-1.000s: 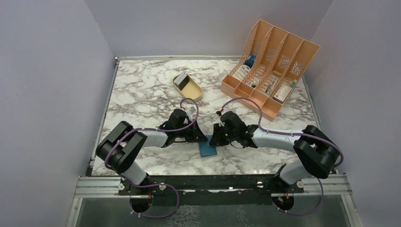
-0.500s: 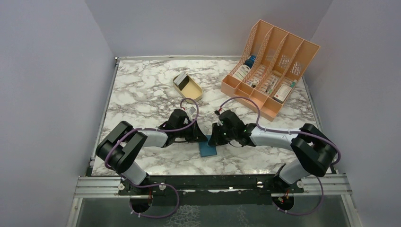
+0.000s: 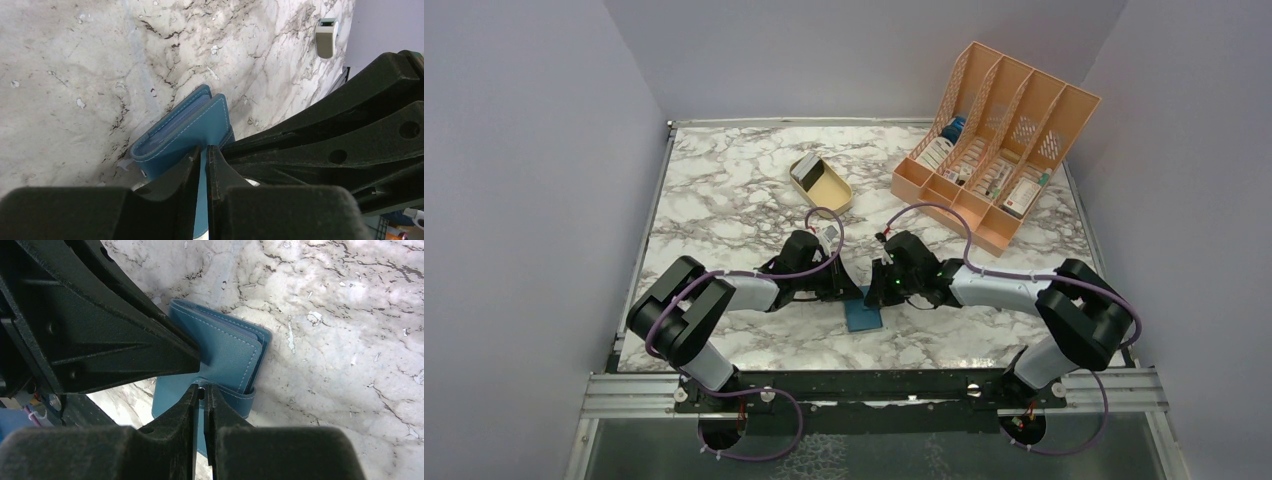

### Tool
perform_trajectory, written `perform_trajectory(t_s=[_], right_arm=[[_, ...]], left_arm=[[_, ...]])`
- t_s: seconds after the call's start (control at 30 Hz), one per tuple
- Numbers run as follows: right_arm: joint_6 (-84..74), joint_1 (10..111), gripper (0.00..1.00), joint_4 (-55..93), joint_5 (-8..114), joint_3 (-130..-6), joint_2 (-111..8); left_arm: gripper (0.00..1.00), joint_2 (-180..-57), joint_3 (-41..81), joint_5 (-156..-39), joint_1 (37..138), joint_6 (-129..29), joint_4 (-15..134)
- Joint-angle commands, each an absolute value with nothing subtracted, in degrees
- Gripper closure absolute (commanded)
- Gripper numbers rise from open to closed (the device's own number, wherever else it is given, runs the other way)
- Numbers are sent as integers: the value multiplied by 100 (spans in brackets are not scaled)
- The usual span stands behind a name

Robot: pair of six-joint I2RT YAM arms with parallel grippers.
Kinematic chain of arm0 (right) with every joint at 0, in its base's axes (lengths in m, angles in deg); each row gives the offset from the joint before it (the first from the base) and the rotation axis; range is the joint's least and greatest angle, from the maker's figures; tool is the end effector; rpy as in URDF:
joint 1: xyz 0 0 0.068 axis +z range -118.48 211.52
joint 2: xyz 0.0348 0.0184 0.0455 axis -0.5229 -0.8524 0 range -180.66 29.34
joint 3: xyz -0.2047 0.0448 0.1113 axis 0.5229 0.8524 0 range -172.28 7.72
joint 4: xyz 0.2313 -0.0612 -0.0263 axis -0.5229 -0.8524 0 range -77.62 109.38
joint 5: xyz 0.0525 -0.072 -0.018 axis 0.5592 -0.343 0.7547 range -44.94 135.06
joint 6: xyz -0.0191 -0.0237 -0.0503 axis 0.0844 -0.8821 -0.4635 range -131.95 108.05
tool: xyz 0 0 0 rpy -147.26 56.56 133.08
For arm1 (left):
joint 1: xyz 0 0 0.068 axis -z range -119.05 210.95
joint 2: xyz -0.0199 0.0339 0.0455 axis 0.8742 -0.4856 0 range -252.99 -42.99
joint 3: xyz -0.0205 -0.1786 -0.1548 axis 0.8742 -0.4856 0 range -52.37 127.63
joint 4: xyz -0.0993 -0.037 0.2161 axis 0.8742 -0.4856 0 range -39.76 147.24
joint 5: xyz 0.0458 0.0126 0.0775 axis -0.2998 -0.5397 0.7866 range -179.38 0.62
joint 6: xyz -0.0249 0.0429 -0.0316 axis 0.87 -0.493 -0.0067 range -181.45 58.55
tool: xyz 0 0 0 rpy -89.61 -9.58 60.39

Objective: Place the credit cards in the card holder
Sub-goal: Close the card holder at the center of the board.

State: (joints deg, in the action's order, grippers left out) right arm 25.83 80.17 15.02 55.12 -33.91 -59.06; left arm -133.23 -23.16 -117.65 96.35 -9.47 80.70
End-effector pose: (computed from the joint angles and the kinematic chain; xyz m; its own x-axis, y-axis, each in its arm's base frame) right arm 0.1814 0.2170 0.1290 -0.9038 -0.1139 -0.4126 -0.3263 0.8071 0.4920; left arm 0.2081 -0.1727 0.1067 -0.9491 -0.1767 -0.2607 0.1112 0.5864 -0.8024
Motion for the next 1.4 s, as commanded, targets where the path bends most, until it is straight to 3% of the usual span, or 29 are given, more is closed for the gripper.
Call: perform_trajectory(t_s=[0.0,1.37], right_arm=[[2470,8091,91,1261,5604,-3242,-5986],[2573,8766,92,382,4436,-3072,-5953]], left_arm=[[86,-13464,-2301,-11589,9723,-1003,7838],[85,-13662,-2287,-11453,9718,-987,7834]])
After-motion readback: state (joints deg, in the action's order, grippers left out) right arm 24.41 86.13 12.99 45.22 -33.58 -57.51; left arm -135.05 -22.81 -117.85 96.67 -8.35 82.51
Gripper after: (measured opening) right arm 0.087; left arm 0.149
